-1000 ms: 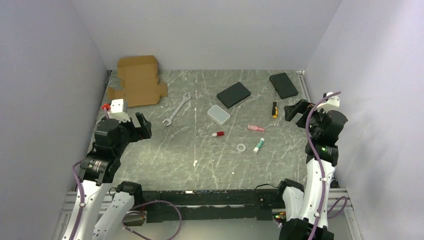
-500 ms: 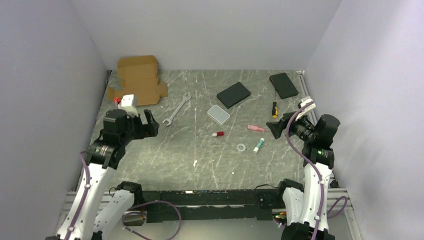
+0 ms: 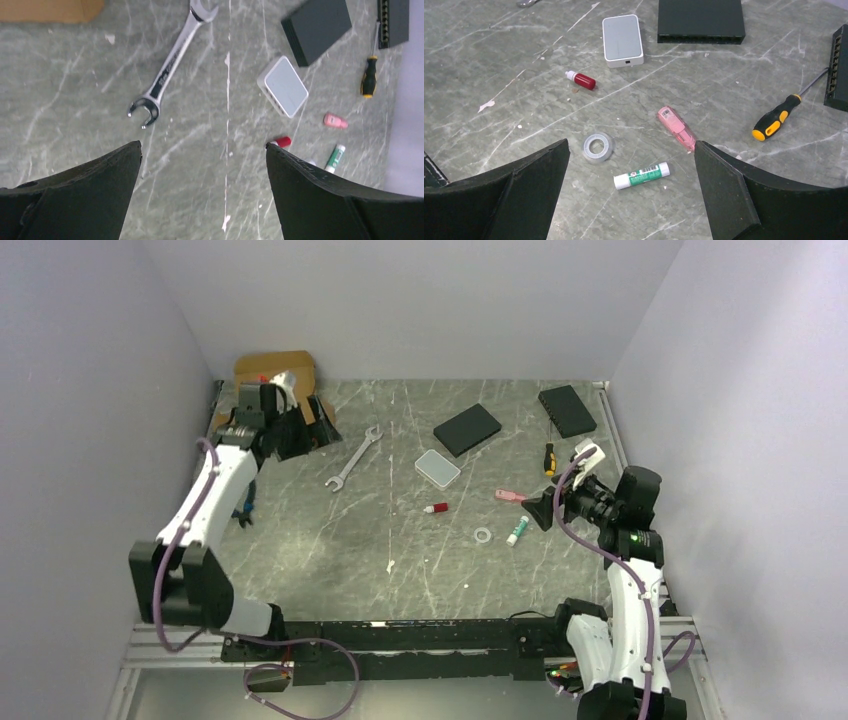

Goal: Fold the paper box

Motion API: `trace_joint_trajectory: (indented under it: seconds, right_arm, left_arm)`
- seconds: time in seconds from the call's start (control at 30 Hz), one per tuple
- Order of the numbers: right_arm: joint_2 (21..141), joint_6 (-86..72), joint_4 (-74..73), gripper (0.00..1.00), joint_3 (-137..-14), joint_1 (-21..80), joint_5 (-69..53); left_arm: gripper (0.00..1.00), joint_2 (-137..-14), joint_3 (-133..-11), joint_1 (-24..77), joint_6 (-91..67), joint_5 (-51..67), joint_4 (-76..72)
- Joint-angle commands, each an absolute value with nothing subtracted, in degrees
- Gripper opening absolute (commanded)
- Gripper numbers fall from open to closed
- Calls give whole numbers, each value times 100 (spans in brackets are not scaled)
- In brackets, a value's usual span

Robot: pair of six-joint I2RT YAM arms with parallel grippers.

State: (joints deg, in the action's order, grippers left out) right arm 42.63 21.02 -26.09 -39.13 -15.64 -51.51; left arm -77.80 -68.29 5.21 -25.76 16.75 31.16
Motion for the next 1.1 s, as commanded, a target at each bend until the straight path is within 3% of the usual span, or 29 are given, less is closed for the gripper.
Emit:
trace_joint_trajectory:
  seconds: [0.0,0.23,0.3,0.53,0.73,1.07]
  right_arm:
    - [4218,2342,-2566,100,-4096,-1403,-5050]
    - [4304,2442,-2609,100,-4108,-1090,-4871]
    - [4313,2475,-2600,100,-4100,-981,-4770]
    - [4391,2513,-2591,100,-4070,-800,-4681]
    - [4485,2576,-2619,100,-4079,-650,-4634]
    - [4601,2708,-2696,100,-4114,-416,-4544]
  left_arm:
    - [99,-8609,-7835,476,-2492,1340,3277]
    - [99,-10437,-9257,480,-2144,-195,3911]
    - [92,-11251,-9904,483,-1848,-334,4036]
    - [78,-12268,-10675,394,-1556,344,3528]
    - [59,-12657,-10908,45,-1972,1232,2940]
    - [42,-13334,-11542,-122,-2333,1812,2850]
